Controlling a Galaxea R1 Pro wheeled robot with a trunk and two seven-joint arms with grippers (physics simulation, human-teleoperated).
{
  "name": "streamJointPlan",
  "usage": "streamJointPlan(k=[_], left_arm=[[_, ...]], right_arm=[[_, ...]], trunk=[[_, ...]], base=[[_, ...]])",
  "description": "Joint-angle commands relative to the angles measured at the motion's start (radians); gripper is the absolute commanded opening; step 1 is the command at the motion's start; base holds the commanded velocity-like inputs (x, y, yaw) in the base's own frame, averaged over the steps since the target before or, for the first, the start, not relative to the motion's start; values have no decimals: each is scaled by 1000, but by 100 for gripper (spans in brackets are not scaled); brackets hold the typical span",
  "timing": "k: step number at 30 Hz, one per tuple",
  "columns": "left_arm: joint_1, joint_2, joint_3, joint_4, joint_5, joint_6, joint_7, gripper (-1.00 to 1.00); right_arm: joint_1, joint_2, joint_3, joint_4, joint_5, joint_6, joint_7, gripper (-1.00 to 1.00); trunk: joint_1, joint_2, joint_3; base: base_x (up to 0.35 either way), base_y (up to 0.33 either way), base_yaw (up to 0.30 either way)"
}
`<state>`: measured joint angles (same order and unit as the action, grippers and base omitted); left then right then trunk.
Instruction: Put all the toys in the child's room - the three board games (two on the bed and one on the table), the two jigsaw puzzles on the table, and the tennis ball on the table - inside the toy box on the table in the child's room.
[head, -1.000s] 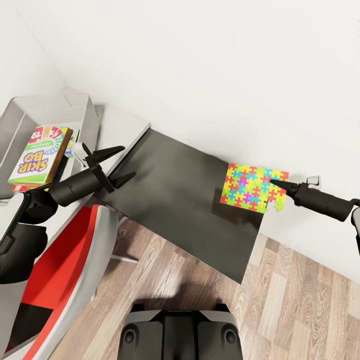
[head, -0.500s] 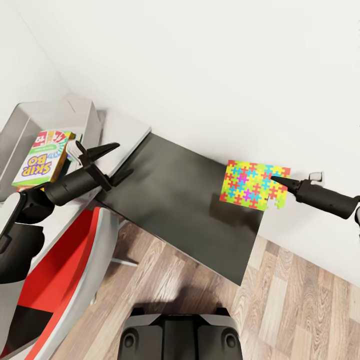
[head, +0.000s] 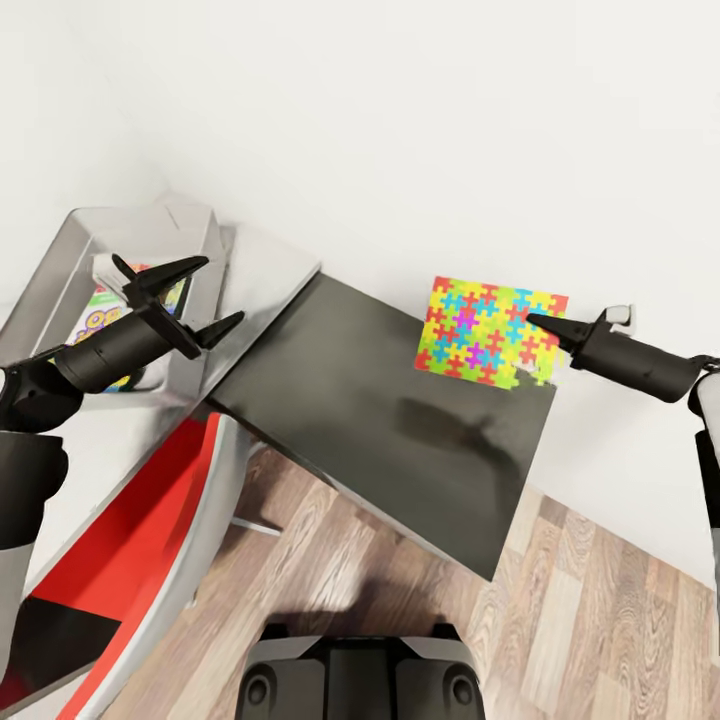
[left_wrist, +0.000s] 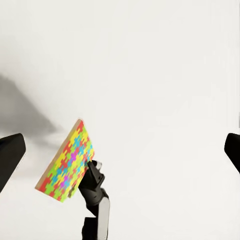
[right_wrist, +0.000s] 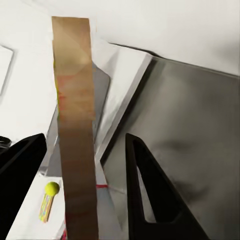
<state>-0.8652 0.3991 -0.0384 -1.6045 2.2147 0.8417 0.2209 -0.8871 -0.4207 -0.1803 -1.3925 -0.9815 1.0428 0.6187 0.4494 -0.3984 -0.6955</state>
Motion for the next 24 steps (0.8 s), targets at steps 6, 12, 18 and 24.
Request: streamJointPlan(k=[6, 12, 18, 24], left_arm=[[2, 52, 5, 0, 10, -1, 9, 100], [24, 96, 17, 0, 11, -2, 8, 100], [62, 132, 73, -1, 14, -1, -6, 100], [81, 140, 96, -1, 15, -1, -25, 100]], right_arm=[[-71, 119, 114, 0, -17, 4, -127, -100], [-110, 193, 150, 0, -22, 4, -230, -100], [-162, 247, 162, 3, -26, 4, -311, -100], [-219, 262, 163, 7, -59, 4, -380, -100]], trunk=[[1, -2, 8], [1, -2, 17], [1, -2, 26], [1, -2, 34]], base=[[0, 0, 158], [0, 0, 167], [0, 0, 179], [0, 0, 189]])
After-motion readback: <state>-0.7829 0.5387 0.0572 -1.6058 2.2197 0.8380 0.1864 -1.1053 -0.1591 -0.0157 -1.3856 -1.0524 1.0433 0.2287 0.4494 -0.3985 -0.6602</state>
